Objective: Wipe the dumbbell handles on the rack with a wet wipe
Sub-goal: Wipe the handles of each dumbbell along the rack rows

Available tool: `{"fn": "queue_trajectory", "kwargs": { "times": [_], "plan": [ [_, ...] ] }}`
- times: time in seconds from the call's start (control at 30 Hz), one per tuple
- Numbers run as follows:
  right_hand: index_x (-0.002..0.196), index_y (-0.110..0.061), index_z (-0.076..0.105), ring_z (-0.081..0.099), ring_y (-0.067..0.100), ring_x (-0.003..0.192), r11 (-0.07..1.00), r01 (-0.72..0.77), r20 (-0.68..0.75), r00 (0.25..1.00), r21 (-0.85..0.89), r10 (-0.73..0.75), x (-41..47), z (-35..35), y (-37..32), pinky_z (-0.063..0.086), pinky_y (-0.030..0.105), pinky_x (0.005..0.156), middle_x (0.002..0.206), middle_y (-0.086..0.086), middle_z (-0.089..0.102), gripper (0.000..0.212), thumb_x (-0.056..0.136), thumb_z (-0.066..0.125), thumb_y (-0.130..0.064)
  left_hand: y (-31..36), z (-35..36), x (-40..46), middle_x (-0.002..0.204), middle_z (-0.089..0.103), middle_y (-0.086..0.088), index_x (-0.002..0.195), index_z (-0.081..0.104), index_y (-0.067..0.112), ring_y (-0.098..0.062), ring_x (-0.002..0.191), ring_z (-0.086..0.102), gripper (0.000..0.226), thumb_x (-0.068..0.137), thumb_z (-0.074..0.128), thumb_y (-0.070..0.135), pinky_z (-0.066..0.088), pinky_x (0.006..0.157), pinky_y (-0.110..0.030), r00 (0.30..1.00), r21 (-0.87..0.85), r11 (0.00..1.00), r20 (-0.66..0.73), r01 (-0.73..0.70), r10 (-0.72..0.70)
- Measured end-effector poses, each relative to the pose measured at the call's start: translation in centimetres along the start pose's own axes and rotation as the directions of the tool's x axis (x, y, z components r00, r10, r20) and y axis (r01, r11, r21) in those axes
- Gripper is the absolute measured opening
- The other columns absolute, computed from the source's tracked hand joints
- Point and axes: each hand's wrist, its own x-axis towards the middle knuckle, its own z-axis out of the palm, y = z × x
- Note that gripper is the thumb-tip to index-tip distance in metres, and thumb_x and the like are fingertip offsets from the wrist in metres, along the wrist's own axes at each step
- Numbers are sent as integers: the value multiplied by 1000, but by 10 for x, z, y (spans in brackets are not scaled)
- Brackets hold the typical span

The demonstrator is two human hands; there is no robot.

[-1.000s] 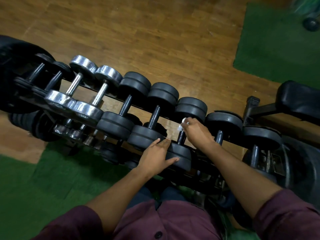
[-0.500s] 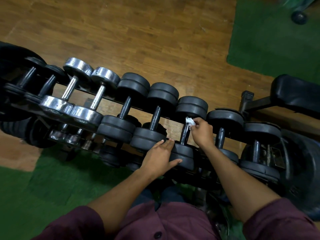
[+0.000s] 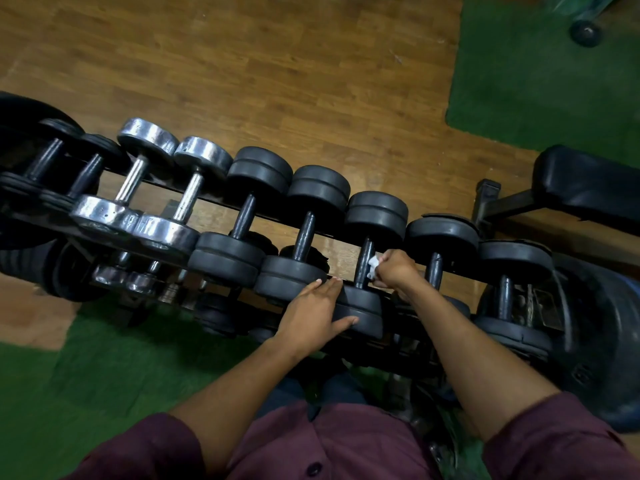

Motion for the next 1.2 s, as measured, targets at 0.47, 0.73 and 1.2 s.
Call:
{"fn": "queue_trajectory", "kwargs": {
  "times": [0.47, 0.73, 1.2],
  "plan": [
    [83, -17, 69, 65, 29, 88, 571, 519, 445, 851, -635, -279, -8, -16, -33, 56, 36, 76, 96, 8, 70, 18, 88, 56, -6, 3, -2, 0, 164, 34, 3, 160, 27, 19, -24, 152, 26, 88, 93, 54, 69, 23, 121, -31, 1000, -16, 1000, 11, 24, -23],
    [94, -13, 63, 65, 34, 88, 148, 641, 482, 691, -753, -539, -4, -13, -45, 49, 37, 62, 100, 9, 60, 16, 88, 55, -2, 7, -5, -3, 166, 31, 5, 161, 26, 18, -22, 153, 23, 88, 94, 55, 67, 24, 121, -31, 999, -39, 998, 6, 47, -47],
    [109, -23, 70, 65, 33, 99, 43, 654, 594, 711, -755, -377, 0, 8, -55, 45, 34, 69, 113, 10, 67, 24, 91, 57, -14, 12, -7, -4, 166, 31, 3, 161, 26, 19, -23, 153, 23, 88, 93, 58, 65, 23, 122, -32, 998, -75, 995, 3, 67, -67]
  ]
}}
